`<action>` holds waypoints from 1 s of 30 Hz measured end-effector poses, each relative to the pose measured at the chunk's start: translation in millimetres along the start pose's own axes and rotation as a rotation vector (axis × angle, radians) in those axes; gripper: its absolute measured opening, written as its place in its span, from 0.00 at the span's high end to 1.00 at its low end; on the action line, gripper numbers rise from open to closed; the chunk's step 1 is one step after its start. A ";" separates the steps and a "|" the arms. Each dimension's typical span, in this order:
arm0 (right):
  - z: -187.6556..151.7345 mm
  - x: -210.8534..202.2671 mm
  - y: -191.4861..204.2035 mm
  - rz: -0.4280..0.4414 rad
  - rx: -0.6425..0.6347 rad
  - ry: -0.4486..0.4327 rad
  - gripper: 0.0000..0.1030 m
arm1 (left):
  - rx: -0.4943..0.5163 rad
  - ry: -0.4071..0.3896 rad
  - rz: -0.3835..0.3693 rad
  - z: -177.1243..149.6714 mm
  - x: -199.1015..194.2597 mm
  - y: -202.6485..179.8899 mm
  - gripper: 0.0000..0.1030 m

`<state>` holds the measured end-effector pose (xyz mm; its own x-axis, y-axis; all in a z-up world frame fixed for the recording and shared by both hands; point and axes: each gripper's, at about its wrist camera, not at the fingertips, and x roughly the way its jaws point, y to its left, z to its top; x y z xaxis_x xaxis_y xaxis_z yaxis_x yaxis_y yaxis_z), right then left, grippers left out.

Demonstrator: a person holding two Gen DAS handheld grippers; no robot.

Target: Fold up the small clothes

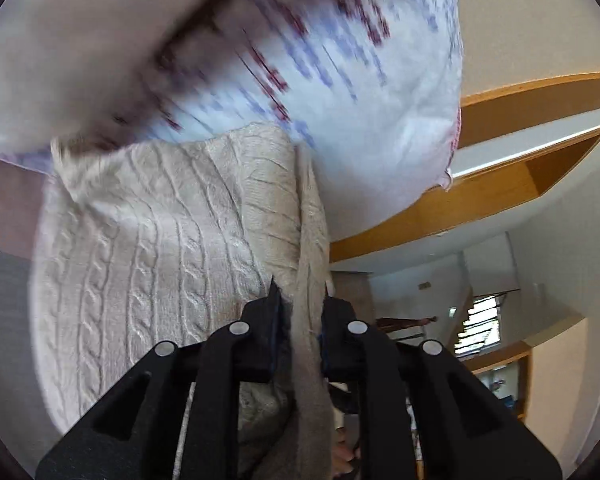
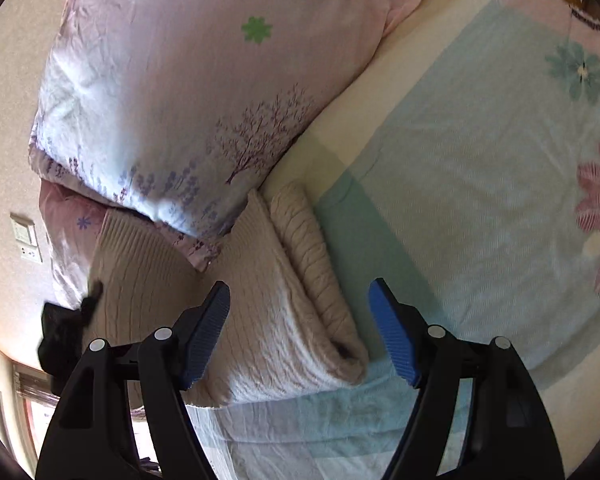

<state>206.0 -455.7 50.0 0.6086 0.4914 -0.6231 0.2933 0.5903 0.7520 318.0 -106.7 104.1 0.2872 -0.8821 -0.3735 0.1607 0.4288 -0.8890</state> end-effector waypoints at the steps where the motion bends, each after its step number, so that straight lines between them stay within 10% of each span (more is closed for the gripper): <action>1: 5.0 0.3 0.9 -0.017 -0.010 -0.005 0.28 | -0.045 0.063 -0.077 -2.1 28.3 -0.6 0.73; 5: 26.7 -1.0 1.1 -0.031 -0.010 0.019 0.16 | -0.110 0.132 -0.187 -7.5 34.9 10.1 0.55; 7: 32.3 2.4 4.0 -0.008 -0.015 0.035 0.06 | 0.020 0.037 0.002 -3.9 1.4 15.1 0.28; 10: 42.6 25.8 4.0 0.029 -0.009 0.121 0.06 | 0.126 0.006 0.319 -6.0 -27.5 41.7 0.27; 15: 52.6 86.1 8.3 -0.012 -0.023 0.282 0.06 | 0.106 0.126 0.471 -23.1 -22.0 92.1 0.27; 18: 51.8 101.0 16.5 -0.007 -0.063 0.296 0.11 | 0.080 0.119 0.443 -30.1 -14.7 105.1 0.24; 20: 44.4 112.0 17.1 0.004 -0.054 0.342 0.44 | 0.064 0.098 0.429 -31.0 -4.9 108.9 0.24; 23: 29.3 113.6 22.6 0.010 -0.079 0.314 0.68 | 0.020 0.054 0.362 -33.7 3.7 115.9 0.33; 25: 23.8 108.1 26.1 0.057 -0.044 0.291 0.71 | 0.014 0.047 0.335 -32.0 6.2 114.9 0.60; 30: -5.9 91.9 66.5 0.199 -0.096 0.298 0.74 | 0.109 0.007 0.240 -38.0 -56.9 87.5 0.67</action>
<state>277.1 -367.5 41.5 0.4010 0.7594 -0.5123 0.1112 0.5148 0.8501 279.8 -26.4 37.5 0.3225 -0.7536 -0.5727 0.1897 0.6442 -0.7409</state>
